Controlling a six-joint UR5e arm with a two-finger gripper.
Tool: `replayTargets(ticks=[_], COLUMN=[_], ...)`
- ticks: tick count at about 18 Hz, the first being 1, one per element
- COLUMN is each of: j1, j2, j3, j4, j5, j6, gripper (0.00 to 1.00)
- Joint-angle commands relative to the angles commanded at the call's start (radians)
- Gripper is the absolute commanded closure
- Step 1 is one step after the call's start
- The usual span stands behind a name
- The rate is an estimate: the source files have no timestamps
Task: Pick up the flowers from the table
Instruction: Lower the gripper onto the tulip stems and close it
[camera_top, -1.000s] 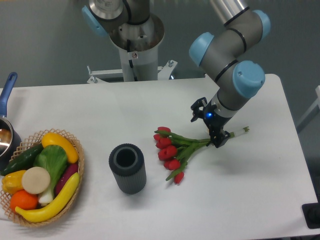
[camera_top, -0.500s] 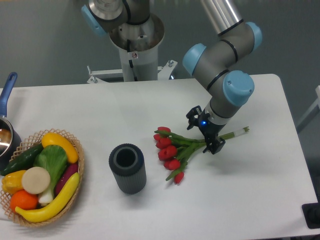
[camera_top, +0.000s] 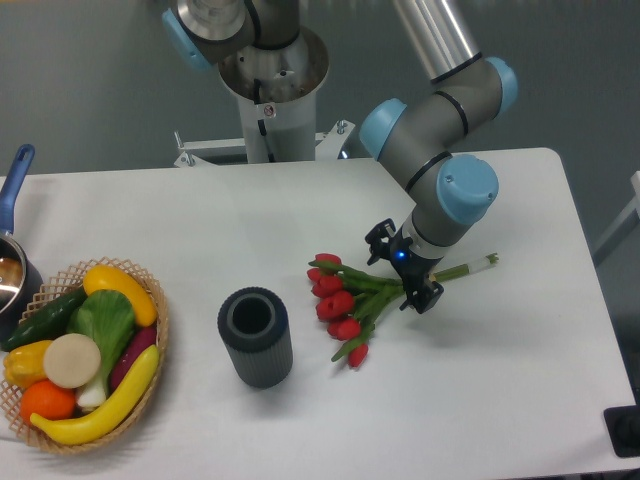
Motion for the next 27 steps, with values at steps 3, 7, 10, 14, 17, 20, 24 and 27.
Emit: replayTargets(ticks=[3, 7, 10, 14, 17, 20, 24, 27], j1=[-0.008, -0.009, -0.018, -0.022, -0.023, -0.023, -0.022, -0.022], j2=[-0.012, -0.015, -0.023, -0.023, -0.025, -0.025, -0.025, -0.022], j3=[-0.003, -0.018, -0.021, -0.025, -0.032, -0.032, -0.035, -0.035], j4=[0.023, 0.048, 0.049, 0.064, 0.072, 0.072, 0.072, 0.071], j5=[0.002, 0.002, 0.002, 0.002, 0.002, 0.002, 0.002, 0.002], j6=[0.0, 0.002, 0.0, 0.0, 0.002, 0.003, 0.008, 0.011], gripper=[0.0, 0.0, 0.0, 0.07, 0.16, 0.27, 0.4, 0.53])
